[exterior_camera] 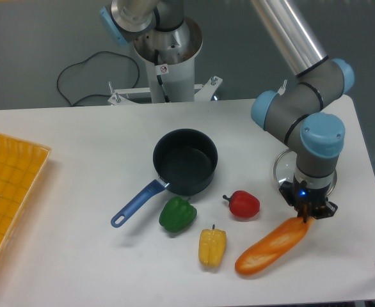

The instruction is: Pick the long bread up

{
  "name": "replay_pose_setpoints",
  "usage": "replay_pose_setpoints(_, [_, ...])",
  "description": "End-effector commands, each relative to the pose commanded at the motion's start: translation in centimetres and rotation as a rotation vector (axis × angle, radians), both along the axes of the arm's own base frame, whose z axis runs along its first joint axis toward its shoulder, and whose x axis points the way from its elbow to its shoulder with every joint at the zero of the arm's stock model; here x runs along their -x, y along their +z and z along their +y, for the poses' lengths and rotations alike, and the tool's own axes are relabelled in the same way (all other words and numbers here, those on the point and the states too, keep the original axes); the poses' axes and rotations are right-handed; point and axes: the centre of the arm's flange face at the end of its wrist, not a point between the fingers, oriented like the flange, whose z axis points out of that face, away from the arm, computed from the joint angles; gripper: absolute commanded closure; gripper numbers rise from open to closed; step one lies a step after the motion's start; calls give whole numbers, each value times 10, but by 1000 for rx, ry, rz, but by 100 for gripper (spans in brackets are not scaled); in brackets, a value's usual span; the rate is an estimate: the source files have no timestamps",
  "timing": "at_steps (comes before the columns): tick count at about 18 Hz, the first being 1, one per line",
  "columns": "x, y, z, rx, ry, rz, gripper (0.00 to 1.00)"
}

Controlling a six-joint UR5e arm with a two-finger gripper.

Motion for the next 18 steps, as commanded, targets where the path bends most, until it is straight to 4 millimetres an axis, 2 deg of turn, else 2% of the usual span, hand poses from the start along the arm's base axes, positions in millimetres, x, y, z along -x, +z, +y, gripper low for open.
replay_pose_setpoints(4, [-3,11,-8,13,8,-30,87])
replay_pose_setpoints(7, [-7,31,-20,28,16,-59,86])
replay_pose_setpoints(11, [-19,55,-27,54,-52,-83,85])
replay_pose_setpoints(14, [-21,63,-36,79,-48,-98,85])
replay_pose_setpoints(18, [-21,64,-37,81,-47,-100,85])
